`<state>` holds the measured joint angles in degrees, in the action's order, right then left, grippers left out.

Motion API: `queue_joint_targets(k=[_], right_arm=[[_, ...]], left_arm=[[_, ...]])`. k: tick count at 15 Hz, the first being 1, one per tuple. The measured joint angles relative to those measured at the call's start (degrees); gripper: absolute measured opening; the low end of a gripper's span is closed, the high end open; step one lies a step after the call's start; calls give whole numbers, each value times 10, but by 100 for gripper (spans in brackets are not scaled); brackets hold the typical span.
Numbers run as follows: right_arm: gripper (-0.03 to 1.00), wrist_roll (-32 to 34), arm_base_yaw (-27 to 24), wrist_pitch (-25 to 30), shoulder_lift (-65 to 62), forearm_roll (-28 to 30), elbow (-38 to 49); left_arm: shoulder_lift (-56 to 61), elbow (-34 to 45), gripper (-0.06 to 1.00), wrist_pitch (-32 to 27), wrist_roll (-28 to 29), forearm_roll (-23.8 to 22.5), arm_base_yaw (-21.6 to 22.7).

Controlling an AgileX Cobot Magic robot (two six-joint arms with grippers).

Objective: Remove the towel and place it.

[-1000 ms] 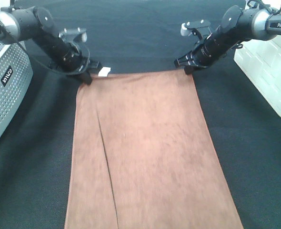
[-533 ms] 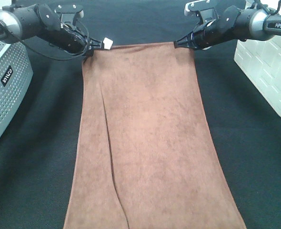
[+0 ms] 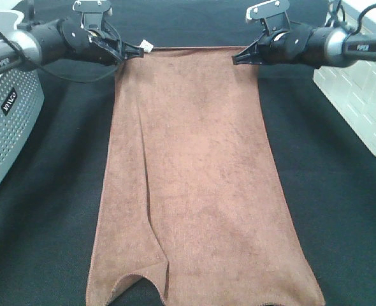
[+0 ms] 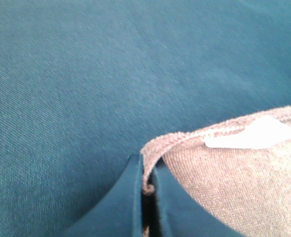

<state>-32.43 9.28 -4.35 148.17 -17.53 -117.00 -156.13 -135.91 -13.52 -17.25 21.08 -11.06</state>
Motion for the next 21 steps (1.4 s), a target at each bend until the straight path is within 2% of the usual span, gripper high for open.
queue_joint_targets(k=[3, 9, 11, 15, 18, 19, 20, 21], right_arm=[[0, 0, 2, -62, 26, 8, 0], [0, 0, 3, -79, 28, 13, -1], [0, 0, 2, -79, 28, 12, -1], [0, 0, -9, -77, 37, 8, -2], [1, 0, -9, -74, 38, 8, -2], [6, 0, -9, -68, 38, 8, -2], [15, 0, -9, -50, 38, 8, -2], [32, 0, -9, -44, 38, 8, -2]], left_arm=[[-19, 0, 0, 30, 0, 10, -3], [-31, 0, 2, 54, -1, 10, -5], [-33, 0, 9, 54, -1, 10, -5], [-46, 0, 30, 66, 0, 9, 9], [-50, 0, 40, 72, 0, 8, 9], [-50, 0, 41, 73, 0, 8, 9], [-50, 0, 44, 77, 0, 2, 9], [-50, 0, 50, 78, 0, -7, 9]])
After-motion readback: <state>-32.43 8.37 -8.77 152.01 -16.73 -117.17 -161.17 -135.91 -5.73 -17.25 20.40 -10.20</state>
